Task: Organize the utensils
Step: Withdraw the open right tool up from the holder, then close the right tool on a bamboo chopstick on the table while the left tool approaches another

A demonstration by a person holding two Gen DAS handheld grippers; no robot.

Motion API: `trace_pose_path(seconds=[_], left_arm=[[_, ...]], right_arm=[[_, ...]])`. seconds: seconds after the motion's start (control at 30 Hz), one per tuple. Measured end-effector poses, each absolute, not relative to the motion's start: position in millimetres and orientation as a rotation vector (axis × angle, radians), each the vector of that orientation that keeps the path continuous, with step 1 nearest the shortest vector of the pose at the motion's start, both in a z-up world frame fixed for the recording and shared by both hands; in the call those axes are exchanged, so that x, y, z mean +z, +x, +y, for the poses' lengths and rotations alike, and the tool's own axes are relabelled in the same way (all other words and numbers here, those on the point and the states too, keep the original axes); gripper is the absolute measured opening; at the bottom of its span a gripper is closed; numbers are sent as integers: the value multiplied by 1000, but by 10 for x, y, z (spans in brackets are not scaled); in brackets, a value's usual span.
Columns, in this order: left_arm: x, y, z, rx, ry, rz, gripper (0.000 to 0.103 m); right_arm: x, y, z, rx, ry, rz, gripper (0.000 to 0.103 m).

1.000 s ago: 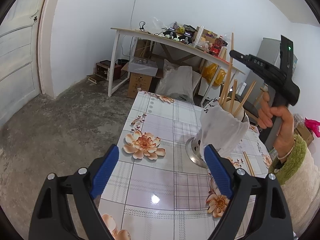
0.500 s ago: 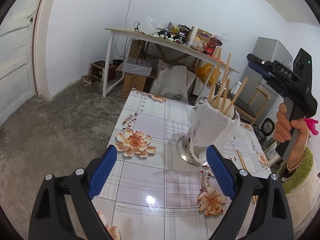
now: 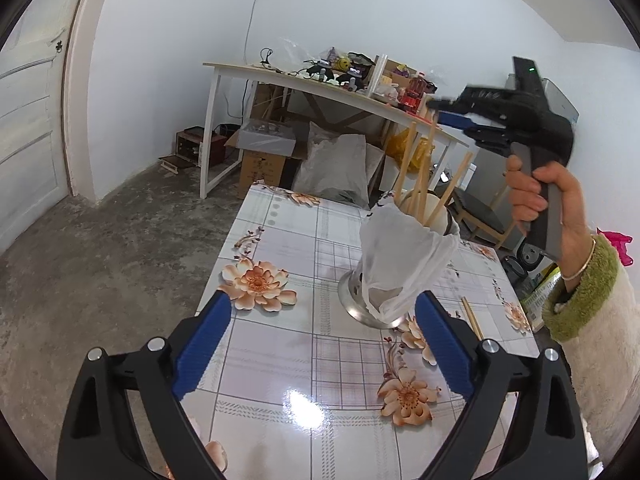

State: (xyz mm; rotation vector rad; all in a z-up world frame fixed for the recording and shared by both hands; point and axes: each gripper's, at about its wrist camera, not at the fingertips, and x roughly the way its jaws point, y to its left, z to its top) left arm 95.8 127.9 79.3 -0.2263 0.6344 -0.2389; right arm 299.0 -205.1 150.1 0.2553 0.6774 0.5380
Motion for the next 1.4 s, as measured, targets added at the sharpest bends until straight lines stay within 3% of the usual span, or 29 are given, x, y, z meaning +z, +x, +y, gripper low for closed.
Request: trace_pose_path(seconds=[0.33, 0.5, 0.6, 0.67, 0.87, 0.93, 1.03, 1.2, 1.4], left_arm=[[698, 1011, 1407, -232, -260, 657, 91], [693, 1021, 1351, -250, -254, 662, 91], [691, 1014, 1348, -254, -254, 663, 91], [686, 1016, 1343, -253, -254, 666, 91], [643, 1028, 1293, -273, -251, 684, 91], [618, 1033, 1249, -292, -250, 690, 91], [558, 1062, 1143, -331, -245, 708, 92], [400, 1141, 799, -414, -208, 770, 93], [172, 1195, 329, -501, -145, 871, 93]], right_arm=[[1321, 2401, -1636, 547, -73, 611, 3], [1356, 2447, -1676, 533, -67, 629, 4], [1535, 2343, -1784, 564, -25, 583, 16], [1670, 2233, -1888, 581, 15, 540, 32], [2043, 1647, -2616, 574, 167, 413, 48], [2014, 1470, -2893, 537, 200, 411, 48], [1795, 1232, -3304, 428, 228, 459, 49], [867, 1007, -3690, 230, 258, 715, 48], [-292, 835, -3811, 102, 346, 947, 29]])
